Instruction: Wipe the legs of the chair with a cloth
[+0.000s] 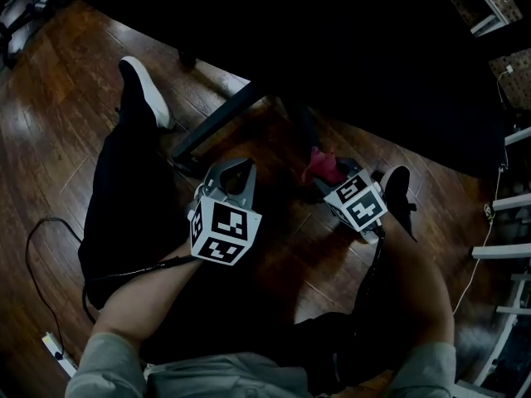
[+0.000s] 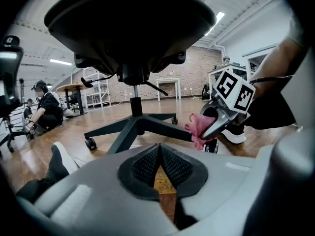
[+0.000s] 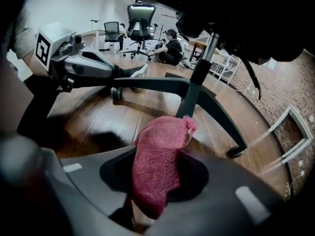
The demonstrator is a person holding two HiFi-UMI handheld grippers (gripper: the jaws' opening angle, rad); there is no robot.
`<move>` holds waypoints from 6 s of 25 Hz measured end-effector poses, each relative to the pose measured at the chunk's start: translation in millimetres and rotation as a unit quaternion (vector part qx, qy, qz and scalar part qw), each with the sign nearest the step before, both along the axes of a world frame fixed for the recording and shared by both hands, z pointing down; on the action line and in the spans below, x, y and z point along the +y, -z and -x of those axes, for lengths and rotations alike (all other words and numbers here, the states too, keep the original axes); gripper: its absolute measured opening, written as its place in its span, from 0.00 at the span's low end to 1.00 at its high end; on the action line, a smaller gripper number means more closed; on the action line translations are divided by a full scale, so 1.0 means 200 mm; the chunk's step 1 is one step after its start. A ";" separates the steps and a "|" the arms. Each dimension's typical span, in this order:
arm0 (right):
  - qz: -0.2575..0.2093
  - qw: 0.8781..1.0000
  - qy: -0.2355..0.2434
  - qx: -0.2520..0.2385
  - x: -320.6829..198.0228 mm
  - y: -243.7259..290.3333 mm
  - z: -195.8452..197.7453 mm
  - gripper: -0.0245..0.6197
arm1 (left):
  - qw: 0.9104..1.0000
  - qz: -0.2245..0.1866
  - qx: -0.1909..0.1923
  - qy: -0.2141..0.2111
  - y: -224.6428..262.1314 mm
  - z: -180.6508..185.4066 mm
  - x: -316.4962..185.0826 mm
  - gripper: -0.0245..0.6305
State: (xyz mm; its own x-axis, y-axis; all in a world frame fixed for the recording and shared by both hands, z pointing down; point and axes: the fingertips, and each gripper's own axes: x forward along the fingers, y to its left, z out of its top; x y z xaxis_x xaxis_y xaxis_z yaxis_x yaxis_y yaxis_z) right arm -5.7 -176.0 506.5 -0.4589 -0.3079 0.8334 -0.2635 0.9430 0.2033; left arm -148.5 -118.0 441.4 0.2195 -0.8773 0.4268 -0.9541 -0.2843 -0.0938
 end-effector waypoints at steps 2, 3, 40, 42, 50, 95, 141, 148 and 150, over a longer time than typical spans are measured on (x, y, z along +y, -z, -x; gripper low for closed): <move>0.022 1.000 0.007 0.008 0.04 -0.02 -0.04 0.24 | 1.000 0.003 0.003 -0.002 -0.01 -0.02 0.00 0.05; 0.029 1.000 0.005 0.004 0.04 -0.01 -0.04 0.24 | 1.000 0.004 0.006 -0.002 -0.01 -0.03 0.00 0.05; 0.006 0.990 -0.137 -0.032 -0.16 0.02 -0.27 0.22 | 0.983 0.077 0.168 0.001 -0.09 -0.38 -0.07 0.27; -0.016 0.990 -0.095 -0.099 -0.17 0.14 -0.13 0.22 | 0.983 0.074 0.167 0.013 -0.09 -0.37 -0.10 0.25; -0.016 0.999 -0.014 -0.045 -0.03 0.04 -0.06 0.23 | 0.983 0.093 0.155 0.041 -0.16 -0.33 -0.20 0.29; -0.104 0.975 -0.080 -0.180 -0.11 0.58 -0.40 0.23 | 0.969 0.167 0.088 0.158 -0.44 -0.40 -0.40 0.45; -0.091 0.983 -0.024 -0.155 -0.04 0.55 -0.22 0.23 | 0.962 0.253 0.088 0.052 -0.50 -0.34 -0.11 0.45; -0.092 0.983 -0.029 -0.153 -0.05 0.54 -0.25 0.23 | 0.964 0.258 0.037 0.059 -0.51 -0.43 -0.24 0.45; -0.093 0.983 -0.029 -0.156 -0.05 0.54 -0.24 0.23 | 0.964 0.256 0.033 0.058 -0.51 -0.47 -0.28 0.45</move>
State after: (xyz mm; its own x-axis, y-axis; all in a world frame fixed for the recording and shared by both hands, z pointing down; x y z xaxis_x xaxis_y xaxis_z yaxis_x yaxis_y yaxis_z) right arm 43.1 -186.1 398.1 -0.6605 -0.4748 0.5816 -0.3921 0.8788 0.2721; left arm -55.4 -174.4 542.5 0.1731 -0.5757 0.7992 -0.9815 -0.1678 0.0917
